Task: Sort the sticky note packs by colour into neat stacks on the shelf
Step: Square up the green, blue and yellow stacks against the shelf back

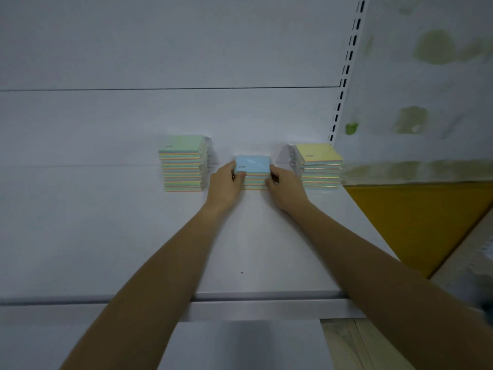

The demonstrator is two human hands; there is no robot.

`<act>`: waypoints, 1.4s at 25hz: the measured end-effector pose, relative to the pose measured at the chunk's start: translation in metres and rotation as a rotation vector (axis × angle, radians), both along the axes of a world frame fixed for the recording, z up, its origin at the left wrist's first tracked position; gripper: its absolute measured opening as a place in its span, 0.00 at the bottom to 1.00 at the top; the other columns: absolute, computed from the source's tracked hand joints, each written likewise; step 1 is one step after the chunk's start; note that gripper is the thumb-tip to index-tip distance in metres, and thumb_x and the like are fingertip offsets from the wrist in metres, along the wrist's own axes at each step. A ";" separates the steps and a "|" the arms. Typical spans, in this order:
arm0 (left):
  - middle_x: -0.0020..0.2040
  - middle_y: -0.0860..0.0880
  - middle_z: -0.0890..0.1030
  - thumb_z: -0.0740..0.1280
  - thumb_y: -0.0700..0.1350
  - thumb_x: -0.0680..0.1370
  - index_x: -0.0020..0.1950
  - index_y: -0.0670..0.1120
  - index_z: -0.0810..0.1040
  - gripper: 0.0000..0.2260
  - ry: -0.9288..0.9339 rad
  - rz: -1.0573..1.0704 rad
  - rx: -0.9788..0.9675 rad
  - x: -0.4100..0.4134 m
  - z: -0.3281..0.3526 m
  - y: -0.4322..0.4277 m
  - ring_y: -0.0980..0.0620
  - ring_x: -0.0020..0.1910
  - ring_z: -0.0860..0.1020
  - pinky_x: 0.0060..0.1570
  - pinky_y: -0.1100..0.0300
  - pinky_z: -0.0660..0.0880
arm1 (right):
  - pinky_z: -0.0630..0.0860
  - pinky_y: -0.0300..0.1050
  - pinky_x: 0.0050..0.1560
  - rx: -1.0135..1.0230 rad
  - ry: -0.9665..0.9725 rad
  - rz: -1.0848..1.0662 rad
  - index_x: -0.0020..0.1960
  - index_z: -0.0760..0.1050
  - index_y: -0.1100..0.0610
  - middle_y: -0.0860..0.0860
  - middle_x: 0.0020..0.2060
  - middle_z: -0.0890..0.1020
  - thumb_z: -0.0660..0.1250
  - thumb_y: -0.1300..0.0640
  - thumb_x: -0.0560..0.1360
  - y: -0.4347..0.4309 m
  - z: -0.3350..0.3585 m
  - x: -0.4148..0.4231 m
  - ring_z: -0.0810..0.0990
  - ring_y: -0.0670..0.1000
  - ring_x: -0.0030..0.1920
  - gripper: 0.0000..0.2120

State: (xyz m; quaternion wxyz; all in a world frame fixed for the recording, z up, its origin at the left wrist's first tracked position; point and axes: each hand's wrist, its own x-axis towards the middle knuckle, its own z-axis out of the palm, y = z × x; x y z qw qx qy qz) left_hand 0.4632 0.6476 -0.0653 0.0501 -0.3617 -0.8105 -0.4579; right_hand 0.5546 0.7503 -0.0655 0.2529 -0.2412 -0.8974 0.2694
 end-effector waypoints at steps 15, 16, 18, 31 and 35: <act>0.53 0.38 0.81 0.67 0.39 0.74 0.61 0.37 0.72 0.16 0.053 -0.074 -0.096 -0.001 -0.003 -0.004 0.40 0.52 0.79 0.44 0.62 0.67 | 0.67 0.49 0.43 -0.091 0.085 -0.089 0.41 0.71 0.66 0.65 0.41 0.79 0.59 0.61 0.75 -0.002 0.001 0.002 0.77 0.59 0.44 0.08; 0.57 0.39 0.80 0.67 0.39 0.74 0.63 0.38 0.70 0.19 0.039 -0.082 -0.107 0.001 -0.002 -0.005 0.41 0.56 0.78 0.48 0.62 0.68 | 0.65 0.49 0.42 -0.075 0.107 -0.105 0.40 0.68 0.63 0.64 0.39 0.77 0.60 0.61 0.75 -0.005 0.002 0.004 0.75 0.58 0.42 0.06; 0.66 0.39 0.73 0.66 0.42 0.75 0.70 0.37 0.63 0.26 0.077 -0.075 -0.146 0.009 0.000 -0.006 0.42 0.65 0.72 0.60 0.59 0.65 | 0.62 0.44 0.43 -0.046 0.175 -0.103 0.45 0.66 0.56 0.59 0.41 0.74 0.60 0.61 0.75 -0.013 0.006 0.012 0.72 0.53 0.44 0.02; 0.63 0.36 0.75 0.58 0.40 0.79 0.64 0.36 0.69 0.15 -0.033 -0.204 -0.044 0.089 0.028 0.076 0.41 0.62 0.73 0.57 0.59 0.62 | 0.58 0.46 0.71 -0.338 0.334 -0.294 0.73 0.53 0.62 0.59 0.72 0.60 0.61 0.62 0.74 0.043 0.018 0.077 0.59 0.56 0.72 0.31; 0.52 0.36 0.81 0.59 0.39 0.78 0.51 0.39 0.77 0.08 -0.049 -0.113 0.095 0.088 0.021 0.092 0.40 0.52 0.78 0.48 0.58 0.65 | 0.67 0.41 0.60 -0.346 0.415 -0.258 0.71 0.58 0.62 0.59 0.68 0.69 0.58 0.63 0.76 0.051 0.004 0.072 0.69 0.56 0.66 0.24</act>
